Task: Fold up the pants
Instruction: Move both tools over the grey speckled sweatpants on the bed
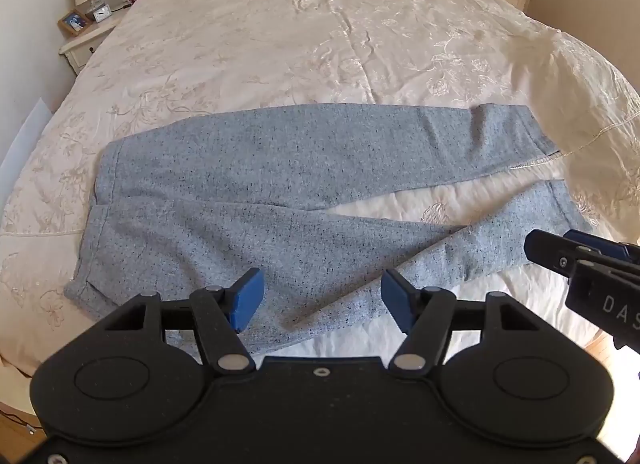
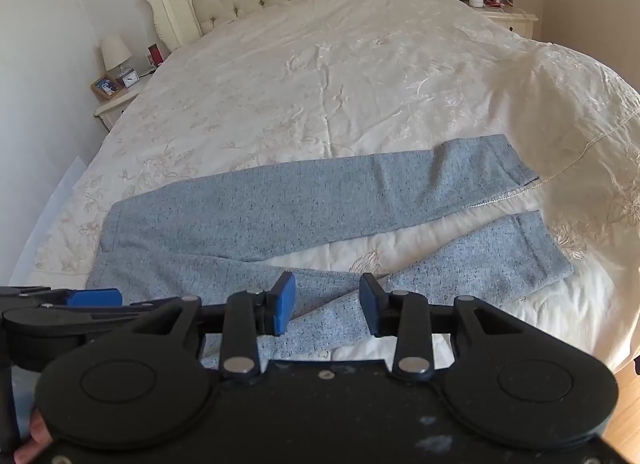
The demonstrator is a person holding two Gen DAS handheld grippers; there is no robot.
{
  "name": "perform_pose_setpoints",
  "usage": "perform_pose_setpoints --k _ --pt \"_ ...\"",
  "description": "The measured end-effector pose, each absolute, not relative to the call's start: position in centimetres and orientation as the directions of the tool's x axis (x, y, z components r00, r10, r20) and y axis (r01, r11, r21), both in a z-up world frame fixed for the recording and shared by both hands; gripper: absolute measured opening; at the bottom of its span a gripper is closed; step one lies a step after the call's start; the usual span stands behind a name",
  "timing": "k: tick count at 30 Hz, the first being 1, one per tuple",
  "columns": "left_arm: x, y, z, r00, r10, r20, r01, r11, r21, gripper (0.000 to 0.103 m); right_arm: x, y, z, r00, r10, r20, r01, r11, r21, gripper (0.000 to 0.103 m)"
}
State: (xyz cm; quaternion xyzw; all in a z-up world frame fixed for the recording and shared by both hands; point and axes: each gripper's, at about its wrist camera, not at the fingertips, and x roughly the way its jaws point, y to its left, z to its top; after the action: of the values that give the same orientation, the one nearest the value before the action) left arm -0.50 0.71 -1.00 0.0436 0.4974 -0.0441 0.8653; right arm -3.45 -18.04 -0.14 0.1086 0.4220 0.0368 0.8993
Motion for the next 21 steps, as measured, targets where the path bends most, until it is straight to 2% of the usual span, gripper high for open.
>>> perform_pose_setpoints --k 21 --pt "0.3 2.3 -1.6 0.49 -0.09 -0.867 0.215 0.977 0.02 0.068 -4.9 -17.3 -0.5 0.635 0.056 -0.77 0.178 0.96 0.217 0.038"
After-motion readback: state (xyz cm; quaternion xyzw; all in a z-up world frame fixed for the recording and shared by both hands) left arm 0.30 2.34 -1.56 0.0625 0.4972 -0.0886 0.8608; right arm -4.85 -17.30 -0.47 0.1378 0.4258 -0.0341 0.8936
